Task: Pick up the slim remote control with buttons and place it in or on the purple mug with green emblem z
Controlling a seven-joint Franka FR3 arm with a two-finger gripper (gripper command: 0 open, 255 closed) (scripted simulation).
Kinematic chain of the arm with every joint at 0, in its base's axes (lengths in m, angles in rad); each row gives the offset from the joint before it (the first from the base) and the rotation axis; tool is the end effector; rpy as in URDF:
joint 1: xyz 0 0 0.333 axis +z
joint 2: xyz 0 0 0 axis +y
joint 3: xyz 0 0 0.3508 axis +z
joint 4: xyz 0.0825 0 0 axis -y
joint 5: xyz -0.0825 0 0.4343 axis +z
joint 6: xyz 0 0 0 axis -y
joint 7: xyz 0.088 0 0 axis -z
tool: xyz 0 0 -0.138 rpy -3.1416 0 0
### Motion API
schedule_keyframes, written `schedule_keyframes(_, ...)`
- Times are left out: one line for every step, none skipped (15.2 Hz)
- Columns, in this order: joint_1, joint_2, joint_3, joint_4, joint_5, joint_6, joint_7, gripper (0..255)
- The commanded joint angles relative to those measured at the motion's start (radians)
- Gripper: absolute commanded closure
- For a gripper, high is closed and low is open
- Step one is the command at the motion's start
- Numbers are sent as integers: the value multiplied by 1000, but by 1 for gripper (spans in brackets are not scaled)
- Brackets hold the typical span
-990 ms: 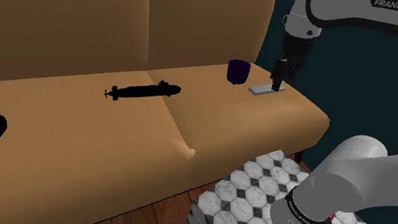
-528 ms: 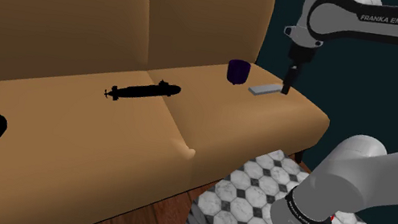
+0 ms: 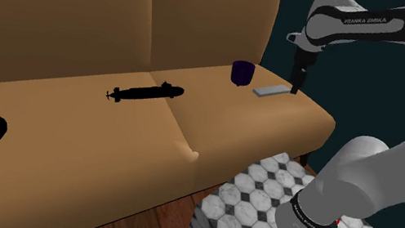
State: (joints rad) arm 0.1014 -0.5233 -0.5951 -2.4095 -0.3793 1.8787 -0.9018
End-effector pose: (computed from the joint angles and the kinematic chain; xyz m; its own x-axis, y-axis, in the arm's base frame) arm 0.3655 -0.2463 0.4411 0.8137 0.5732 -0.0964 0.5749 -0.8181 -0.0121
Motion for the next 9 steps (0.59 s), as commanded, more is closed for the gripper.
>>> schedule_keyframes(30, 67, -67, 26, 5, 54, -116, 0)
schedule_keyframes(49, 107, -101, 46, 16, 79, -175, 0)
schedule_keyframes(69, 150, -137, 68, 31, 103, -236, 0)
schedule_keyframes(90, 195, -172, 91, 52, 127, -299, 0)
schedule_keyframes(111, 244, -207, 115, 80, 150, -365, 0)
schedule_keyframes(133, 296, -242, 141, 114, 173, -435, 0)
schedule_keyframes(154, 352, -275, 167, 156, 194, -509, 0)
schedule_keyframes(172, 413, -306, 195, 207, 212, -588, 0)
schedule_keyframes(183, 479, -330, 225, 267, 228, -672, 0)
